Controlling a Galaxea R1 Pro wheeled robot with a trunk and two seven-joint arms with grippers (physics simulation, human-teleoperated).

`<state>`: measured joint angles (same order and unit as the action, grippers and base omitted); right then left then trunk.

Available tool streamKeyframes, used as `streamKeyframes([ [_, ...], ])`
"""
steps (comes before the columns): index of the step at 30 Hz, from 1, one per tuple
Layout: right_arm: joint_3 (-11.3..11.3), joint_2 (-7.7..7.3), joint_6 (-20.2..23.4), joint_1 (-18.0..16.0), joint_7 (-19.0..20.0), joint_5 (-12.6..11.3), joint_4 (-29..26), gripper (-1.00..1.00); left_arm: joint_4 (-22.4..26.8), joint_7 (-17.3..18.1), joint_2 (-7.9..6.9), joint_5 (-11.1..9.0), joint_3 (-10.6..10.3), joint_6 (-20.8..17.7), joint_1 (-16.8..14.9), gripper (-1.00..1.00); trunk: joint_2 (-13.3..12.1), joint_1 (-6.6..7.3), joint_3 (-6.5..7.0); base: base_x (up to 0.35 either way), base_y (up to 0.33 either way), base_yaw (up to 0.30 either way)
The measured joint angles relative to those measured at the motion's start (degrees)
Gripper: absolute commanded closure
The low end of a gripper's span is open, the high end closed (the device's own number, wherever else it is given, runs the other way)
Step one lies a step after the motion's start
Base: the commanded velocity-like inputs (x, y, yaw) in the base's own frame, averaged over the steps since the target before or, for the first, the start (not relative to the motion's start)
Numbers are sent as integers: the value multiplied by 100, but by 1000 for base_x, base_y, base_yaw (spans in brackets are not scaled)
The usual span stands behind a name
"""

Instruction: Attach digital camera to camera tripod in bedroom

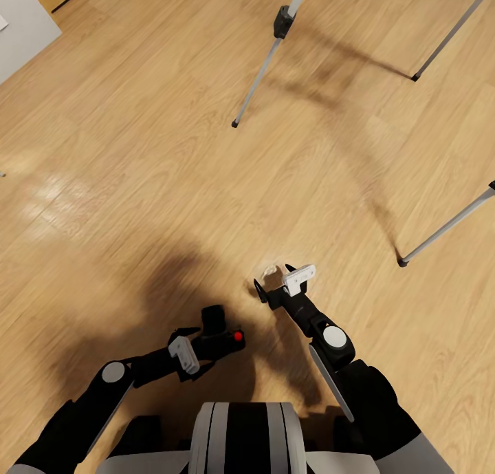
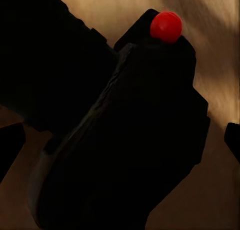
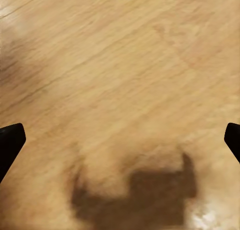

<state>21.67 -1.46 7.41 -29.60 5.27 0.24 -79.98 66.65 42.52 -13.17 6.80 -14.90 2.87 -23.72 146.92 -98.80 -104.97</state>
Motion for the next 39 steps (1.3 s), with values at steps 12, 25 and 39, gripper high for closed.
streamKeyframes([
  [12,0,0,0,0,0,0,0,-100,-242,0,98,6,-1,0,0,-100,0,0,0,0,0,0],
  [25,0,0,0,0,0,-1,0,-100,-344,0,122,7,0,0,-5,-100,0,0,0,0,0,0],
  [39,0,0,0,0,0,0,0,-100,-422,0,96,9,-1,0,-7,-100,0,0,0,0,0,0],
])
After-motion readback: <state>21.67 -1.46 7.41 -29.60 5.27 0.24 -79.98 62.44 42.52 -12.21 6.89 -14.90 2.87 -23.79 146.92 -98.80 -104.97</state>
